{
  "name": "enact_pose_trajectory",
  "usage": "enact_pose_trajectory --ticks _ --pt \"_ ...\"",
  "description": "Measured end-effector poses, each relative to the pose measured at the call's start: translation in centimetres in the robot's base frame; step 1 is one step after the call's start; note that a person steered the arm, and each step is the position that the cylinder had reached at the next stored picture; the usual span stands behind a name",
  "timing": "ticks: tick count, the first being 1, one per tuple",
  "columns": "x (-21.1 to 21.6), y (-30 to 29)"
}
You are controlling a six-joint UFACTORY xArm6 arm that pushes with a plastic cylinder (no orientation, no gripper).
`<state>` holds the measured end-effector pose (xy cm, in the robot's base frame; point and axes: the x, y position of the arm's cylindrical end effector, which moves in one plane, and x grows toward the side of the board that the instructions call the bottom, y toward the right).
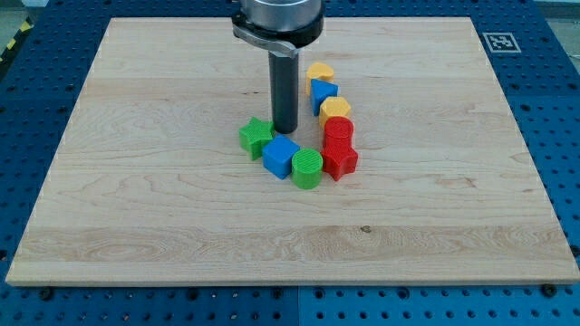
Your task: Slide red star towards right
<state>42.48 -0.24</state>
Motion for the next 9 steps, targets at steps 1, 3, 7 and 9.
enact_pose_trajectory --ticks 1,3,7,9 --pt "1.3 2.3" --pt "6.6 5.7" --pt "11.9 11.0" --pt "13.2 14.9"
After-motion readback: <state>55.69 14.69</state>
